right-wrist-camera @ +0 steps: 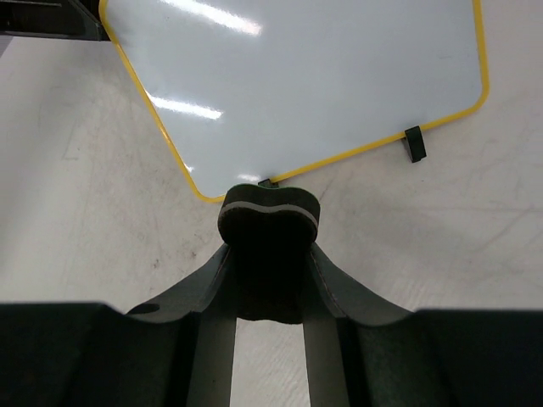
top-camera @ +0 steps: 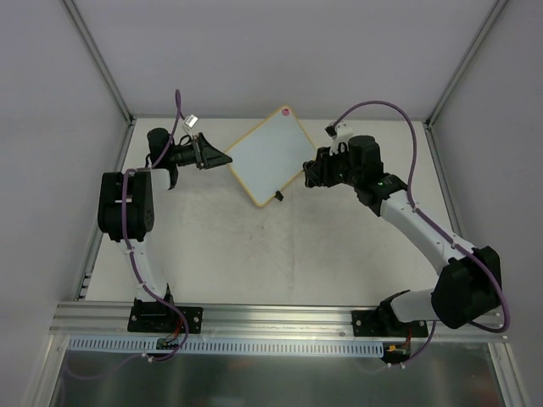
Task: Erase the whiteboard
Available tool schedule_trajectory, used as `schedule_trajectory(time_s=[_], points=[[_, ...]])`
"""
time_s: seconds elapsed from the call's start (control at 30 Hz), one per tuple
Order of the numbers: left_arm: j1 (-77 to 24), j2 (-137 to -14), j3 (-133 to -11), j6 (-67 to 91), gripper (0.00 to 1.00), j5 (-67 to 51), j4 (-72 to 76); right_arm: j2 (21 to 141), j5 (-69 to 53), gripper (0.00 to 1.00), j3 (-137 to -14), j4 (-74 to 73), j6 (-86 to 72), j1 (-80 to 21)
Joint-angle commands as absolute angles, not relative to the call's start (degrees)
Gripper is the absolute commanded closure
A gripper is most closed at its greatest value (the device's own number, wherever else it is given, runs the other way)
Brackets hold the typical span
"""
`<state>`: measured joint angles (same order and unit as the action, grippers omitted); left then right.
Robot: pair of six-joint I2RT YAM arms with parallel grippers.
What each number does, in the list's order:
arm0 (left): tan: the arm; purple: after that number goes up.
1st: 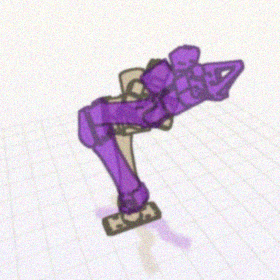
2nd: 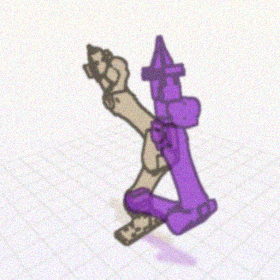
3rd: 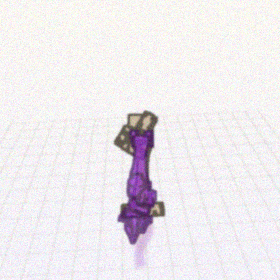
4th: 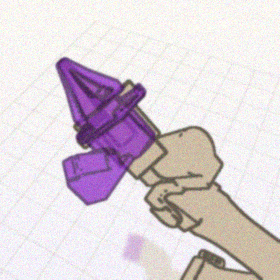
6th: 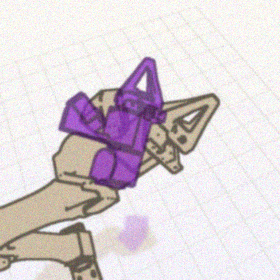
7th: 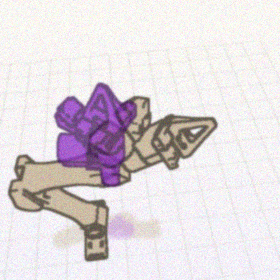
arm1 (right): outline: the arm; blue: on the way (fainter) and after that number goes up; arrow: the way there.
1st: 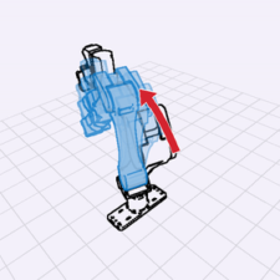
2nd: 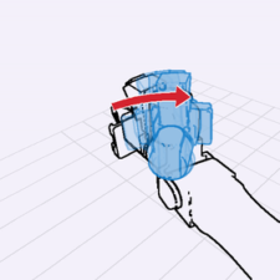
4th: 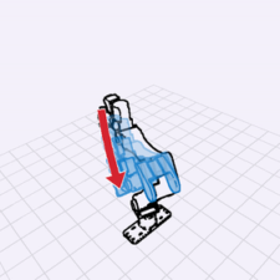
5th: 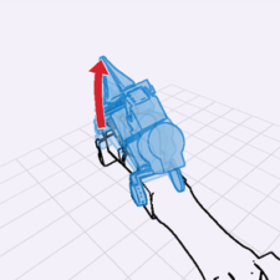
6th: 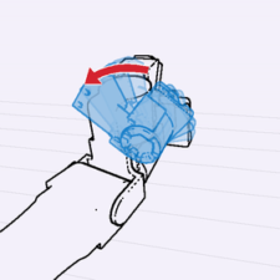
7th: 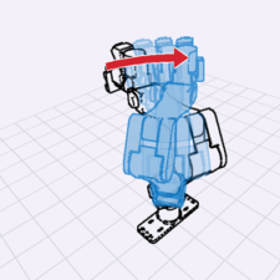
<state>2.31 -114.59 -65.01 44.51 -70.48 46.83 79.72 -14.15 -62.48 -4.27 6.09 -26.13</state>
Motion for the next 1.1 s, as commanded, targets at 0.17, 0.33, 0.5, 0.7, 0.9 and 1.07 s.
schedule_trajectory(time_s=[0.17, 0.33, 0.5, 0.7, 0.9, 1.07], points=[[3.1, -108.0, -60.8, 45.3, 0.46, -68.0, 54.0, 66.6, -14.3, 1.0, -52.9, -2.7, 4.4, -23.8], [3.6, -102.0, -57.2, 43.0, 0.45, -63.1, 51.0, 59.4, -7.7, 1.0, -45.6, -2.7, 6.0, -22.5], [3.8, -93.3, -52.2, 39.6, 0.43, -49.7, 43.6, 63.7, -2.3, 1.0, -46.0, -8.3, -3.5, -19.2], [2.7, -78.9, -46.1, 33.2, 0.39, -26.3, 23.0, 74.3, -7.6, 1.0, -53.4, -19.0, -4.0, -18.5], [2.5, -83.3, -49.4, 31.7, 0.36, -30.8, 19.5, 77.9, -8.3, 1.0, -54.5, -19.9, -4.1, -18.8], [2.5, -79.3, -44.0, 34.4, 0.36, -20.9, 20.3, 80.7, -8.2, 1.0, -56.0, -20.2, -3.9, -19.2]])
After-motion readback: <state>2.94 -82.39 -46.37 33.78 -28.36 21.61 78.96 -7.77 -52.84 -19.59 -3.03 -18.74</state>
